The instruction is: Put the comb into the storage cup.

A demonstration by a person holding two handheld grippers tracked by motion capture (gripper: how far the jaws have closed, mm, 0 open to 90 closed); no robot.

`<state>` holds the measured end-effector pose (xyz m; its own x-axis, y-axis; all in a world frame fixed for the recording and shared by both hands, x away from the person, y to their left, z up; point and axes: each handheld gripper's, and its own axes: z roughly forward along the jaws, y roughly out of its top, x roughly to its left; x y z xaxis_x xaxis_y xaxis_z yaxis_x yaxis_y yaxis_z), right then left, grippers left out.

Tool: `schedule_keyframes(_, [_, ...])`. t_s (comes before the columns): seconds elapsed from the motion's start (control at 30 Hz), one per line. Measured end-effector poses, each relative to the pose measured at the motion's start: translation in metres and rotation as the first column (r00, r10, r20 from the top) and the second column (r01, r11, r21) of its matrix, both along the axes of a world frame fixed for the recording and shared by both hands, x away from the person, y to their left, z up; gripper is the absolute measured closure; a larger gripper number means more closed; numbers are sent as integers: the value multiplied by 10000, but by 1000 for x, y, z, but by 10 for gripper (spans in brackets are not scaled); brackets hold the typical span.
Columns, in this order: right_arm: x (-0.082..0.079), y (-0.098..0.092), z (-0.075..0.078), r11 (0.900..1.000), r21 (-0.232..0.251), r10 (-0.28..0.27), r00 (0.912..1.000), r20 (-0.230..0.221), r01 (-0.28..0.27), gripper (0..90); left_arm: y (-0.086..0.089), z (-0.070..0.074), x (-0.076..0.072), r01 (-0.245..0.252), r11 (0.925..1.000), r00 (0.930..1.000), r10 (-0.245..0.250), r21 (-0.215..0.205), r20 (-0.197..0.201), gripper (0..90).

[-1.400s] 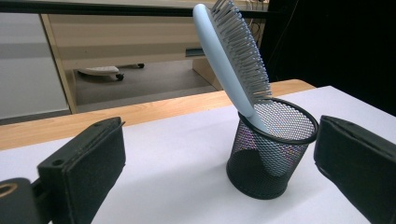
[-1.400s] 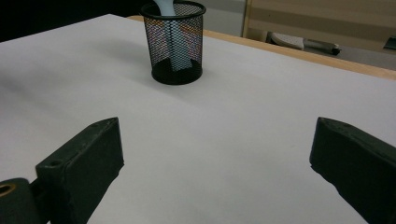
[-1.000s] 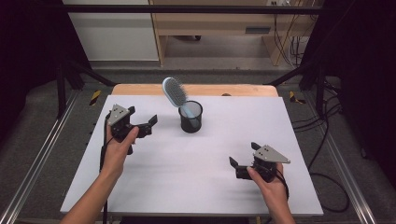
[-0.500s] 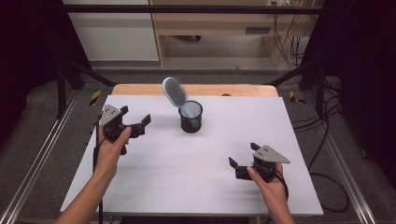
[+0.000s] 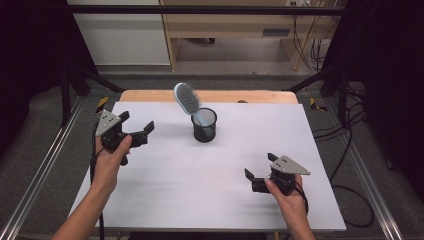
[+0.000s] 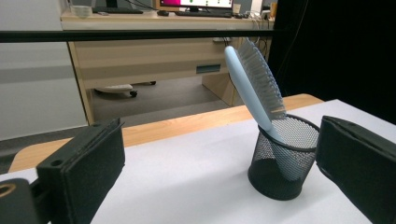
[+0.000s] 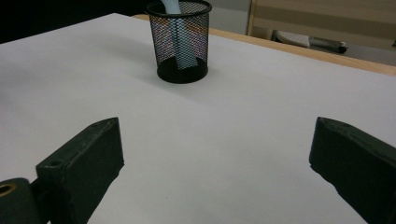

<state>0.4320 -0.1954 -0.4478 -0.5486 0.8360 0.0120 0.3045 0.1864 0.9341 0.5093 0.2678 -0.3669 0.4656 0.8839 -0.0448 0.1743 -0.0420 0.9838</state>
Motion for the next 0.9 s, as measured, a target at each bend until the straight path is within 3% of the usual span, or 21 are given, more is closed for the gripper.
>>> schedule_keyframes(0.53, [0, -1, 1, 10000, 81, 26, 10000, 62, -27, 35, 25, 10, -12, -144, 9998, 9996, 147, -153, 227, 18])
schedule_keyframes(0.9, [0, -1, 0, 10000, 54, 16, 10000, 85, -16, 37, 44, 4, -27, -192, 9996, 9991, 185, 190, 372, 17])
